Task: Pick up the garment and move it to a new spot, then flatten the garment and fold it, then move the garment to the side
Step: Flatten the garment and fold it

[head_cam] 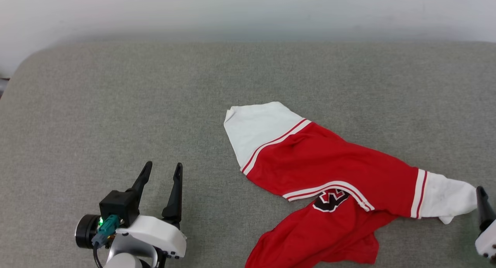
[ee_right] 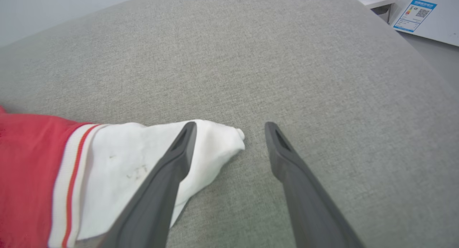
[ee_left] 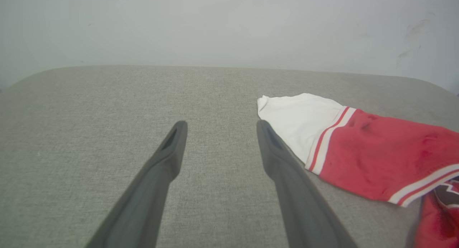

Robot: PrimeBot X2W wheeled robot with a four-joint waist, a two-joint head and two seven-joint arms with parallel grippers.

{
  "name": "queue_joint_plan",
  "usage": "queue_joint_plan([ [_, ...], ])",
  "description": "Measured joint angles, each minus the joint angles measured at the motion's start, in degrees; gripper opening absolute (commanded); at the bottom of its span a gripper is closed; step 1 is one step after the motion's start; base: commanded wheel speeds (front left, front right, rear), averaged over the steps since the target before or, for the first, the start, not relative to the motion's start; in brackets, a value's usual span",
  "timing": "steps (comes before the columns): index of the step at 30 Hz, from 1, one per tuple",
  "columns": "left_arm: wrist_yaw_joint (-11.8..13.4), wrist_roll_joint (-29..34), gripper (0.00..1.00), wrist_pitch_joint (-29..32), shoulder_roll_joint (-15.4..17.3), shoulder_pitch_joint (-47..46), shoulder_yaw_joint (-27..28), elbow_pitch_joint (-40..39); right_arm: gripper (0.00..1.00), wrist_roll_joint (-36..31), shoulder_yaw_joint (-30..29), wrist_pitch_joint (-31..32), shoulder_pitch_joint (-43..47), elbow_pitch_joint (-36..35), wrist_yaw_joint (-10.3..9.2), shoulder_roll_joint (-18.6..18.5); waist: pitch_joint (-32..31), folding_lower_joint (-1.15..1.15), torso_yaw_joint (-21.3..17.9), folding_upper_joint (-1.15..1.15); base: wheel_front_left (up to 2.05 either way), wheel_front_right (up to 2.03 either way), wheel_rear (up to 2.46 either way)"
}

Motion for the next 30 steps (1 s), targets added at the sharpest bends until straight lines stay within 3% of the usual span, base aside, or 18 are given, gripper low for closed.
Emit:
queue_joint_plan([
  [11, 0.4, -0.9, 1.0, 0.2, 0.8, 2.9, 0.2, 0.8, 1.0, -3.5, 2.4, -10.1, 8.3, -11.7, 0.0, 5.2, -5.2, -0.01, -1.7, 0.0, 0.0, 0.0, 0.0],
  [23, 0.3, -1.8, 1.0, 1.3, 2.8, 2.6, 1.2, 1.1, 1.0, -8.9, 15.2, -13.1, 13.1, -27.3, 0.0, 7.2, -6.5, -0.01, -4.3, 0.0, 0.0, 0.0, 0.0],
  [30, -3.0, -3.0, 1.0, 6.7, 4.2, -2.9, 0.2, 2.1, 1.0, -9.3, 20.4, -12.4, 14.7, -32.5, 0.0, 8.1, -5.1, -0.01, -6.2, 0.0, 0.0, 0.0, 0.0],
])
